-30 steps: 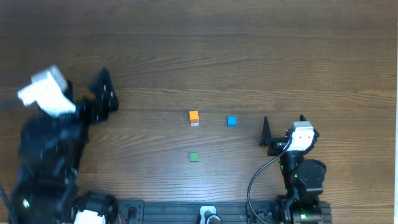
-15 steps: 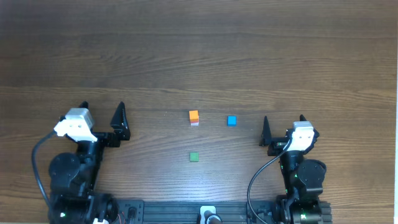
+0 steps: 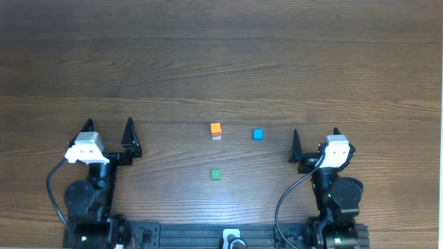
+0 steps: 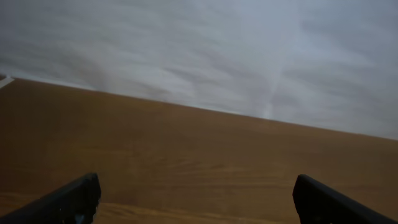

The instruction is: Stack Cubes

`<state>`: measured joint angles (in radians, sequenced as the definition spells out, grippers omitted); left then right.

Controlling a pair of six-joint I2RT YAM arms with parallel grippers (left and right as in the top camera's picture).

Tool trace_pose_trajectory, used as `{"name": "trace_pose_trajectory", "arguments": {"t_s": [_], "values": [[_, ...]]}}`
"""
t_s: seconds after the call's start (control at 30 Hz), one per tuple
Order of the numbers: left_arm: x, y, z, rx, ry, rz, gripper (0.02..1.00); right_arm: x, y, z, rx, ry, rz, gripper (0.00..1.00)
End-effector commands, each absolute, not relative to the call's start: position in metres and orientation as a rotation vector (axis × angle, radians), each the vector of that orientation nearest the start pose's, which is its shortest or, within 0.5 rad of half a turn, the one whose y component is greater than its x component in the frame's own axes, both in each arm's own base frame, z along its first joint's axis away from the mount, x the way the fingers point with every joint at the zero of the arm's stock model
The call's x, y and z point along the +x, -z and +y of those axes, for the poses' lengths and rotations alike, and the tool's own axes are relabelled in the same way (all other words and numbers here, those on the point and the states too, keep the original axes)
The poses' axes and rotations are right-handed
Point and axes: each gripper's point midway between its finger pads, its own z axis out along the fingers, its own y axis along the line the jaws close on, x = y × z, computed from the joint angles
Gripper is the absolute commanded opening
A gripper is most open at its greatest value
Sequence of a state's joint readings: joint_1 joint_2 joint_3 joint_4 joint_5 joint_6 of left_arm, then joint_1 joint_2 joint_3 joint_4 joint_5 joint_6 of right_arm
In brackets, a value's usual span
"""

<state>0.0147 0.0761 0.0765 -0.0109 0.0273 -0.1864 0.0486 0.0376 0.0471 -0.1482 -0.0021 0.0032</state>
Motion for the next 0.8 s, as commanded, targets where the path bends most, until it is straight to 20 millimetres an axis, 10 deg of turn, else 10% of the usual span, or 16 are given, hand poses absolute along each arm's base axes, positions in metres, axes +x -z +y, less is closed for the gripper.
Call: {"name": "trace_pose_trajectory", "arguments": {"t_s": [0.03, 0.8], "values": [[0.248, -0.173, -0.001, -0.118, 0.141, 1.592, 0.998, 0.244, -0.150, 0.015, -0.051, -0.050, 1.707, 0.991], [0.246, -0.156, -0.003, -0.119, 0.144, 1.645, 1.000, 0.244, -0.150, 0.015, -0.051, -0.050, 1.707, 0.991]]}}
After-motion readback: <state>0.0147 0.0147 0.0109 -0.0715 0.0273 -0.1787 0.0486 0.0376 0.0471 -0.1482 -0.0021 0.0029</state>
